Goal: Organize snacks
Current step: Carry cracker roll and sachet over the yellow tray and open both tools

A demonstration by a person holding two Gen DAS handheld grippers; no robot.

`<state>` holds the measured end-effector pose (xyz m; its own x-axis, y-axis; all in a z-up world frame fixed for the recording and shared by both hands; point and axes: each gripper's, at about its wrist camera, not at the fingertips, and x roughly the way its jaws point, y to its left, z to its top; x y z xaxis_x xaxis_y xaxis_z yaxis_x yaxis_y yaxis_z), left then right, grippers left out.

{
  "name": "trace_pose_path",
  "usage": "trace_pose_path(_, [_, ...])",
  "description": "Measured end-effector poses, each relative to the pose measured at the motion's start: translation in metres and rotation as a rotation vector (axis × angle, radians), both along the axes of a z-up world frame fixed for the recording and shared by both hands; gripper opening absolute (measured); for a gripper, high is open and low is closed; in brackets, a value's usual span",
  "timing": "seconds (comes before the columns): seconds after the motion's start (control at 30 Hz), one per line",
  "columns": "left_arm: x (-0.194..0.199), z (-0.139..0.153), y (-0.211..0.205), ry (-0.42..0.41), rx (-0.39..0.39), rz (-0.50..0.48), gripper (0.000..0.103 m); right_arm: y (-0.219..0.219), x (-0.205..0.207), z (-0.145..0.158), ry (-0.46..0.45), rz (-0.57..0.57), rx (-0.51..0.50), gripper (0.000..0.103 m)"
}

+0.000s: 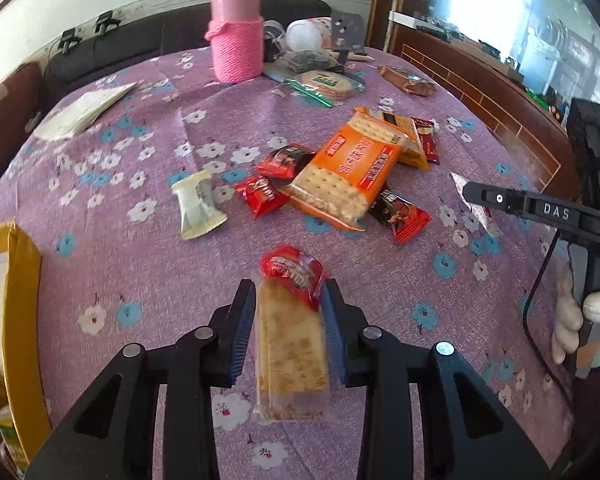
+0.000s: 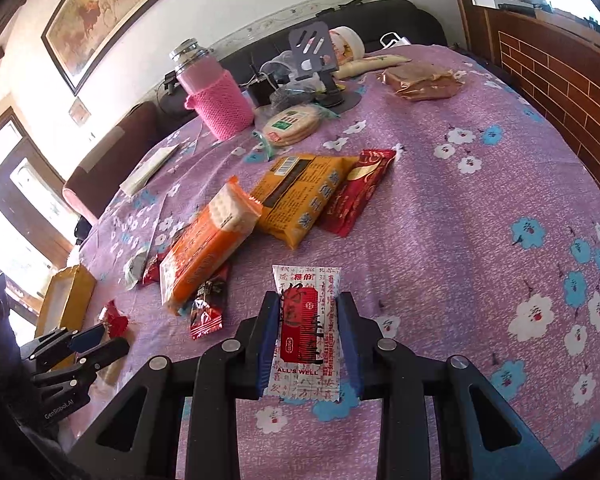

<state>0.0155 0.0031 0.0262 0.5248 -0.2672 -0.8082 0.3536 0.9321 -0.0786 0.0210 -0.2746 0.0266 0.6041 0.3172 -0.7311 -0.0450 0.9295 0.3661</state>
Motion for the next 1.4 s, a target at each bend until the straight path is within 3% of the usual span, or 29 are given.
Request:
trace_pose_path(0.13, [0.000, -0.005, 0.005, 0.016, 0.009, 0.026, 0.035, 0.005, 0.000, 0.004, -0.012, 0.017, 0.002, 0.031])
trace_pose_path(0.2, [-0.002, -0.008, 0.000, 0.012, 0.036, 0.023, 0.042, 0.004, 0.001, 0.004, -0.012, 0.024, 0.017, 0.031])
trace_pose_path(0.27, [-0.005, -0.010, -0.005, 0.016, 0.037, 0.019, 0.058, 0.003, 0.003, 0.005, -0.005, 0.028, 0.040, 0.031])
trace_pose_path(0.4, [-0.014, -0.019, -0.021, 0.010, 0.107, 0.003, 0.065, 0.002, 0.004, 0.006, 0.002, 0.036, 0.079, 0.031])
trace_pose_path(0.43, [-0.017, -0.017, -0.023, -0.015, 0.118, 0.007, 0.062, 0.003, 0.003, 0.007, 0.002, 0.038, 0.083, 0.031])
trace_pose_path(0.5, [-0.019, -0.015, -0.023, 0.000, 0.088, 0.019, 0.031, 0.004, 0.003, 0.007, 0.000, 0.043, 0.091, 0.031])
trace_pose_path(0.67, [-0.037, -0.001, -0.016, -0.050, 0.075, 0.076, 0.030, 0.006, 0.000, 0.008, -0.008, 0.046, 0.094, 0.031])
trace_pose_path(0.87, [-0.077, 0.031, -0.012, -0.231, 0.227, 0.081, 0.031, -0.004, -0.003, 0.008, -0.027, 0.019, 0.107, 0.031])
trace_pose_path(0.97, [-0.093, 0.051, 0.012, -0.273, 0.185, 0.109, 0.031, -0.008, -0.005, 0.010, -0.049, 0.007, 0.109, 0.031])
trace_pose_path(1.2, [-0.121, 0.087, 0.103, -0.305, -0.015, 0.248, 0.031, 0.007, -0.010, 0.008, -0.077, -0.046, -0.005, 0.031])
trace_pose_path(1.4, [-0.127, 0.102, 0.181, -0.315, -0.096, 0.360, 0.031, 0.071, -0.038, 0.050, -0.110, 0.078, -0.005, 0.031])
